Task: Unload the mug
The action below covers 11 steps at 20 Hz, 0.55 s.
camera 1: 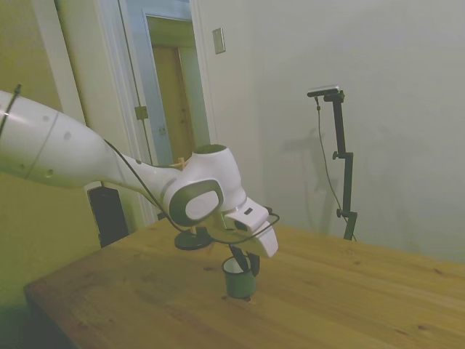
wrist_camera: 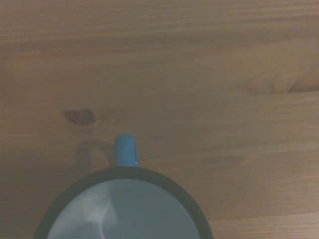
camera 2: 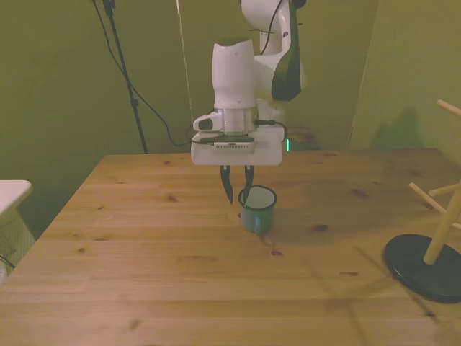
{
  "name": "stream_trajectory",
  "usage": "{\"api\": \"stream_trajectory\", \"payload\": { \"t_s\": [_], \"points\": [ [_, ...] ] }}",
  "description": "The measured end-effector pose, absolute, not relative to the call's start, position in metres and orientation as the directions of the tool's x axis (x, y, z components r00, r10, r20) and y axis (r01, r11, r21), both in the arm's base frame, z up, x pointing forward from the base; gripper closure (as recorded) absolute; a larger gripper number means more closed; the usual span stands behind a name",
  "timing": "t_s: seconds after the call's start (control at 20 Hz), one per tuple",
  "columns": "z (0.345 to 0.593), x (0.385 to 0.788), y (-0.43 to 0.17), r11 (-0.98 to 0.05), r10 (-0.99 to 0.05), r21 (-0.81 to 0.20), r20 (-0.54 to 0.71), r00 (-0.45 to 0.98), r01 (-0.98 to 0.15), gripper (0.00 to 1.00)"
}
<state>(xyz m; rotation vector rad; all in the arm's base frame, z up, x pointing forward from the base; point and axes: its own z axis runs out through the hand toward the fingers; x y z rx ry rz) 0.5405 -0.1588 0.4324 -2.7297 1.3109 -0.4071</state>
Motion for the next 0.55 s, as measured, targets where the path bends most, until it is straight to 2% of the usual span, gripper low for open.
{"api": "stream_trajectory", "payload": {
  "t_s": [0.25, 0.35, 0.55],
  "points": [
    [0.481, 0.534, -0.120, -0.667, -0.744, -0.215, 0.230, 0.627, -0.713, 0.00],
    [0.487, 0.537, -0.089, -0.684, -0.729, -0.219, 0.224, 0.646, -0.696, 0.00],
    [0.480, 0.544, -0.023, -0.724, -0.690, -0.214, 0.202, 0.696, -0.656, 0.00]
  ]
}}
